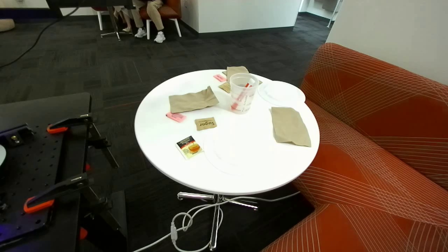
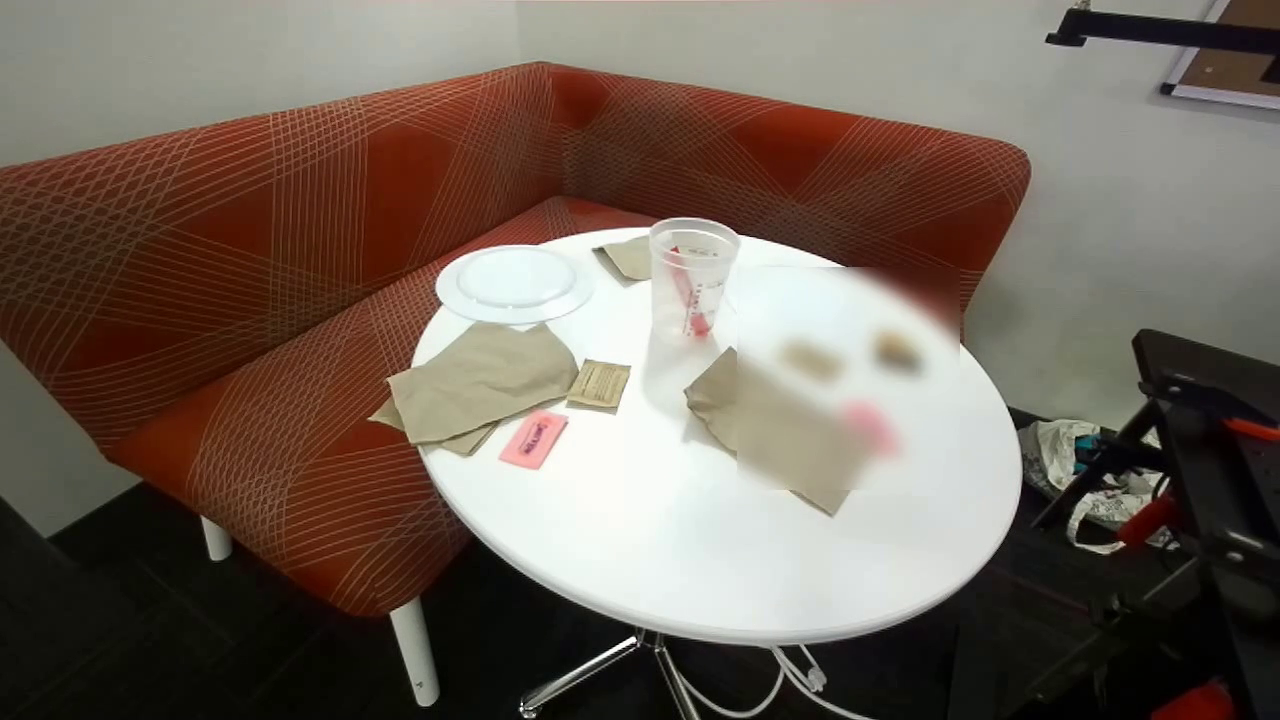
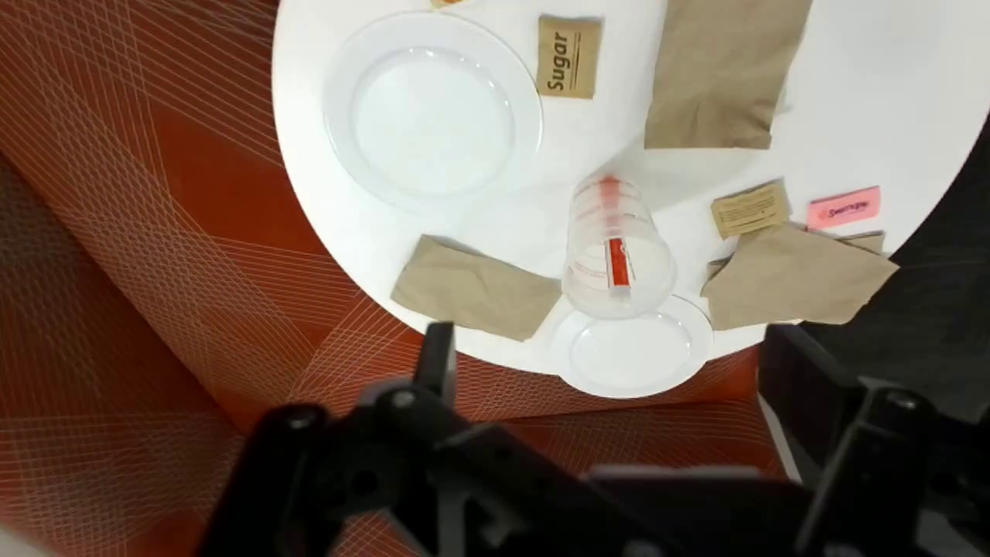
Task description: Remove the red marker from the clear cup
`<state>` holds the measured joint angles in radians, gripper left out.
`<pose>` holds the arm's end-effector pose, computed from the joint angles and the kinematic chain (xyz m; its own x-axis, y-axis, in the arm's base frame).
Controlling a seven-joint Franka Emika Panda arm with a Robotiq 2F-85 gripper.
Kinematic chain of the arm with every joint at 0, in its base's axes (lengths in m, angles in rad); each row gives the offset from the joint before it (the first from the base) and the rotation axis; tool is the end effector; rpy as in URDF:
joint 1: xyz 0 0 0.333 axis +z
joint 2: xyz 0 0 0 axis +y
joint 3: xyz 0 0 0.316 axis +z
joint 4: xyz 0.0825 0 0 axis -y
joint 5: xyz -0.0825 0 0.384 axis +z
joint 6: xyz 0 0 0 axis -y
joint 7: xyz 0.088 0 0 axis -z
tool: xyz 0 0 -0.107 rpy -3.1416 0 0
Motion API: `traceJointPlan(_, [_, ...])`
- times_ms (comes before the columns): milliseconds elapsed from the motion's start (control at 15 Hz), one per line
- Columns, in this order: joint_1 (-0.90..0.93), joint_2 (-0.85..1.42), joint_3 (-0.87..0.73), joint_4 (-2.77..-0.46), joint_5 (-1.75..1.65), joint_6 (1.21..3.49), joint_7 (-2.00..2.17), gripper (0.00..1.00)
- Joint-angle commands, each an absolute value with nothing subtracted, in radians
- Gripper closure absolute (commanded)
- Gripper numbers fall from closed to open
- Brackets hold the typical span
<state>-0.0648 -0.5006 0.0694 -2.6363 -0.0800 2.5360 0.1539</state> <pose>0.4121 0.0032 0.4491 0.9153 -0.0783 0.3950 -0.1025 -0.9939 0.0405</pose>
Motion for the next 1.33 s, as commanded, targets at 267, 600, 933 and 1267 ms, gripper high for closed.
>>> traceJointPlan(267, [-0.042, -0.188, 0.066, -2.419, -0.123, 2.618, 0.093, 0.00])
traceJointPlan(600, [-0.022, -0.024, 0.055, -2.286, -0.126, 2.621, 0.053, 0.00])
traceJointPlan(933, [-0.013, 0.111, 0.042, -2.181, -0.102, 2.603, 0.017, 0.00])
traceJointPlan(1267, [-0.014, 0.187, 0.047, -2.131, -0.065, 2.588, -0.021, 0.00])
